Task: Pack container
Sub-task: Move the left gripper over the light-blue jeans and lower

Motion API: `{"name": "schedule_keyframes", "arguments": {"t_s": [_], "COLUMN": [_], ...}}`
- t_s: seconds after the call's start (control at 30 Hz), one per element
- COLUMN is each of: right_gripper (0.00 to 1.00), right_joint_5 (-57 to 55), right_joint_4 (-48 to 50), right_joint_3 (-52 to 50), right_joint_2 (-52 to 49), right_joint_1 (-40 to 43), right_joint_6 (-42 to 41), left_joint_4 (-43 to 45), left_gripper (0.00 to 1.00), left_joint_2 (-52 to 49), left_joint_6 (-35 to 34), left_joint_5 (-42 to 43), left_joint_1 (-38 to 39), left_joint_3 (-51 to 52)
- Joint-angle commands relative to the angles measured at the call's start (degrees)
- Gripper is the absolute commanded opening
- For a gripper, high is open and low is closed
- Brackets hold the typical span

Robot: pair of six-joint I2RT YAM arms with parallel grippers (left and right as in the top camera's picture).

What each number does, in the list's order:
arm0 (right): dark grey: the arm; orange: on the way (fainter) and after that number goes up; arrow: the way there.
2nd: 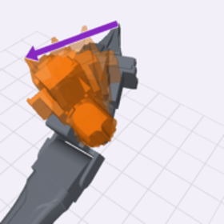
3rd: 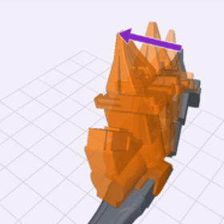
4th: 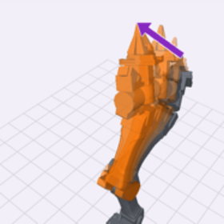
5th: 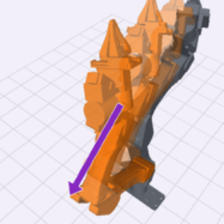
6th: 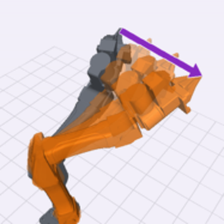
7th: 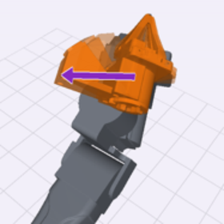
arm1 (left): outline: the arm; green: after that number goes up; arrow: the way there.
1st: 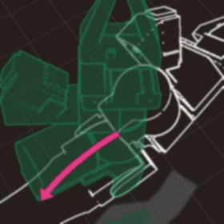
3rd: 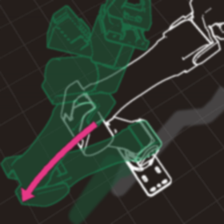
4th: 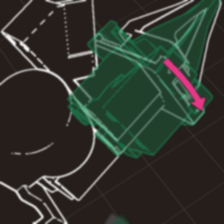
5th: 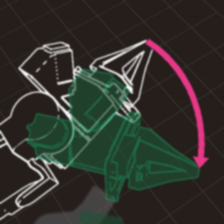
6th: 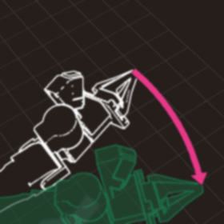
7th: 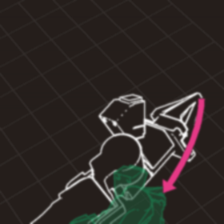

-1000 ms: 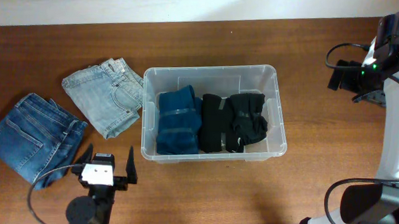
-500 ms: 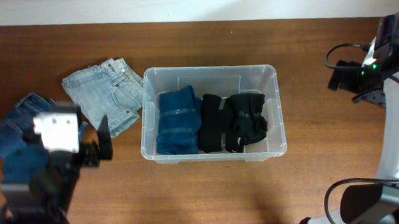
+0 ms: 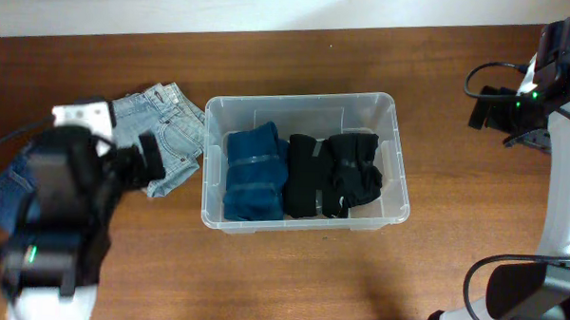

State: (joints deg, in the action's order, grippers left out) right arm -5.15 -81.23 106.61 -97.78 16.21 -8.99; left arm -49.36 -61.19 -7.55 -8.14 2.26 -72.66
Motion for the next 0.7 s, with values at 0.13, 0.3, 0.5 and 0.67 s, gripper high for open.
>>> {"name": "schedule_keyframes", "arguments": {"t_s": [0.13, 0.3, 0.5, 0.67], "right_gripper": [0.99, 0.98, 0.98, 0.99], "right_joint_5": [-0.70, -0.70, -0.70, -0.70], "right_joint_4": [0.00, 0.00, 0.00, 0.00], "right_joint_3": [0.17, 0.17, 0.17, 0.17], "right_joint_2": [-0.09, -0.09, -0.09, -0.09], "right_joint_1": [0.37, 0.37, 0.35, 0.37], "right_joint_6": [-0.31, -0.28, -0.31, -0.31], "left_joint_4": [4.39, 8.39, 11.87, 15.19], "left_gripper": [1.00, 1.00, 0.99, 0.99], "left_joint_2": [-15.82, -23.61, -30.25, -35.12], "left_joint_6": [-7.67, -7.65, -7.65, -7.65], "left_joint_5": [0.98, 10.51, 17.49, 17.81], "left_joint_1": [-4.81, -10.43, -15.65, -16.09], "left_joint_3": [-0.63, -0.63, -0.63, -0.63]}}
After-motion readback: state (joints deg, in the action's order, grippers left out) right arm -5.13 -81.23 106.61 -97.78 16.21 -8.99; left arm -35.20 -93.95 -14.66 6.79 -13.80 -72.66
